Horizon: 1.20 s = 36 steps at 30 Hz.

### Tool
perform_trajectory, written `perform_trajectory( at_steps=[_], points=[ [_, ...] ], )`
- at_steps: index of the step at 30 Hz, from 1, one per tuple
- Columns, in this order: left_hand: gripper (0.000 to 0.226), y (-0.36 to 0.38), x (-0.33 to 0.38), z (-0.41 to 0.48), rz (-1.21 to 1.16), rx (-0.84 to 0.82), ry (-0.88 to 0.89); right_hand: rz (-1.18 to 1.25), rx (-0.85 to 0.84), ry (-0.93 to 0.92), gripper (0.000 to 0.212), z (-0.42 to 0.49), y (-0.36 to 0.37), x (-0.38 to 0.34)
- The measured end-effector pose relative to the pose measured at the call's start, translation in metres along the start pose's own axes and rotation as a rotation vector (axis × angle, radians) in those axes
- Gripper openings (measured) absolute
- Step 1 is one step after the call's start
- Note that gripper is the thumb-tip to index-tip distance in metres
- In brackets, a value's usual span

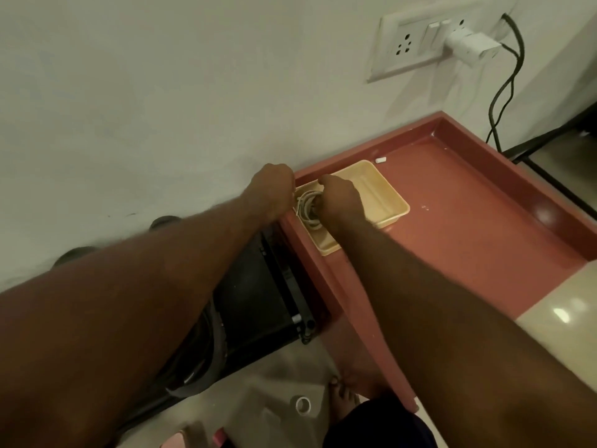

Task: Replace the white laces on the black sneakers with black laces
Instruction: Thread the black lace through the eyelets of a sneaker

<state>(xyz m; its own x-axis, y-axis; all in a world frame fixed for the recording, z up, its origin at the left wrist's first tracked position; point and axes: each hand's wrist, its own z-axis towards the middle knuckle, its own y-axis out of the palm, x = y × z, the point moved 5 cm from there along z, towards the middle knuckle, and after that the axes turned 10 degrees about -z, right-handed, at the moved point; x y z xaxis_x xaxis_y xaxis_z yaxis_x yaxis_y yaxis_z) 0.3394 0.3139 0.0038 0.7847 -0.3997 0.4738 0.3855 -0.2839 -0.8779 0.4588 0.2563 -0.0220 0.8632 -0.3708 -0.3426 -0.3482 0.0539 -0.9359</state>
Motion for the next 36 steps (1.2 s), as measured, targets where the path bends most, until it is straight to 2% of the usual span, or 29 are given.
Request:
perform_trajectory(
  at_steps=[3,6,10,13,15,18,20,21,22,25,27,31,36],
  points=[
    [0.021,-0.003,0.002,-0.006,-0.011,-0.013,0.013,0.242,0.042,0.125,0.045,-0.005,-0.002,0.005],
    [0.024,-0.003,0.002,-0.013,0.001,-0.032,0.039,0.32,0.053,0.112,0.048,-0.013,-0.002,0.005],
    [0.024,0.005,-0.002,-0.019,0.009,-0.072,0.053,0.177,-0.002,-0.077,0.034,-0.019,0.007,-0.013],
    [0.024,0.005,-0.007,-0.023,0.037,-0.084,0.062,0.032,-0.062,-0.143,0.026,-0.014,0.02,-0.024],
    [0.025,0.002,-0.01,-0.026,0.048,-0.082,0.07,-0.034,-0.07,-0.171,0.029,-0.014,0.025,-0.027],
    [0.027,-0.004,-0.014,-0.032,0.048,-0.07,0.069,-0.064,0.064,-0.2,0.042,-0.018,0.022,-0.025],
    [0.027,-0.008,-0.017,-0.036,0.047,-0.06,0.064,-0.05,0.064,-0.18,0.026,-0.021,0.025,-0.025],
    [0.026,-0.01,-0.018,-0.039,0.044,-0.055,0.061,-0.055,0.013,-0.165,0.015,-0.022,0.029,-0.025],
    [0.026,-0.011,-0.017,-0.043,0.037,-0.051,0.054,-0.052,-0.044,-0.16,0.014,-0.022,0.031,-0.026],
    [0.025,-0.017,-0.013,-0.054,0.015,-0.05,0.058,-0.045,-0.154,-0.169,0.025,-0.023,0.021,-0.033],
    [0.023,-0.023,-0.01,-0.061,0.013,-0.062,0.056,-0.065,-0.133,-0.161,0.032,-0.028,0.007,-0.039],
    [0.021,-0.051,-0.007,-0.09,0.01,-0.014,0.041,0.172,0.072,-0.194,0.021,-0.071,-0.02,-0.067],
    [0.026,-0.082,-0.018,-0.165,-0.072,0.07,-0.043,0.465,0.016,-0.251,0.031,-0.179,-0.032,-0.116]
  ],
)
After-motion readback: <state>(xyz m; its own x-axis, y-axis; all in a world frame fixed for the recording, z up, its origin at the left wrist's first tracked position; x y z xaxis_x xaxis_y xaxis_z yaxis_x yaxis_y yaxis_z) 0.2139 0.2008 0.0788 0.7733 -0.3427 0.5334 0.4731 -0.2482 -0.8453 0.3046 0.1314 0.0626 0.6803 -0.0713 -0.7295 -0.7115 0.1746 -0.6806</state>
